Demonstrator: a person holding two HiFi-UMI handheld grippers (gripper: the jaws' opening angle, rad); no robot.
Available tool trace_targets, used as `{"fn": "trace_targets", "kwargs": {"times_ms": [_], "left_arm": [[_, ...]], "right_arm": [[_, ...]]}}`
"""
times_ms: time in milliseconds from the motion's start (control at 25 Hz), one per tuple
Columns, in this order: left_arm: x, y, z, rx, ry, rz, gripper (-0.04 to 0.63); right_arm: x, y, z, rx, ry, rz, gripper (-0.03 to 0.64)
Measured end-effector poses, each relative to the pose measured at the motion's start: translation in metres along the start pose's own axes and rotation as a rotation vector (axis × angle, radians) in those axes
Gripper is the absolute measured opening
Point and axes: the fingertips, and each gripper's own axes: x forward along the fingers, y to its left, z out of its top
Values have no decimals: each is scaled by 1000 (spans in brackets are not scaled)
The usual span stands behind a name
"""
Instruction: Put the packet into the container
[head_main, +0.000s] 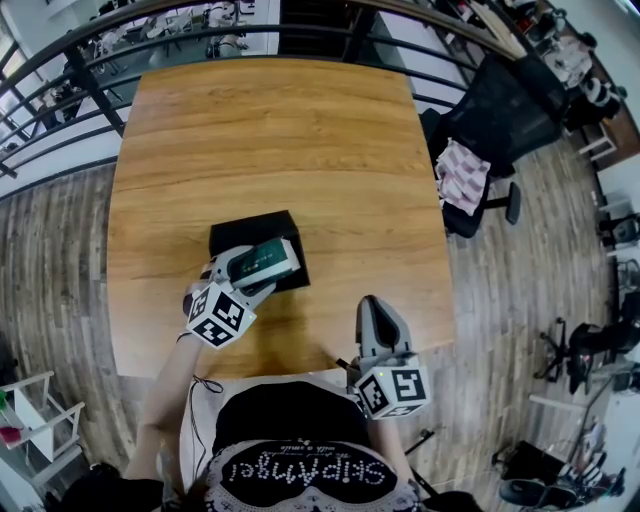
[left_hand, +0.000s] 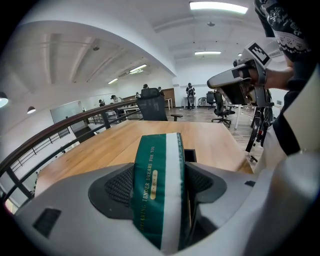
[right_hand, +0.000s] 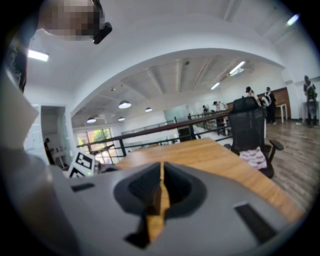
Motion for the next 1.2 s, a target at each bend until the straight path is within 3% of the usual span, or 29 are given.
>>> {"fn": "trace_targets", "kwargs": {"times_ms": [1200], "left_arm": [[42, -10, -22, 30, 206, -102, 342]], "right_arm": [[-5, 5, -1, 0, -1, -1, 41]]}}
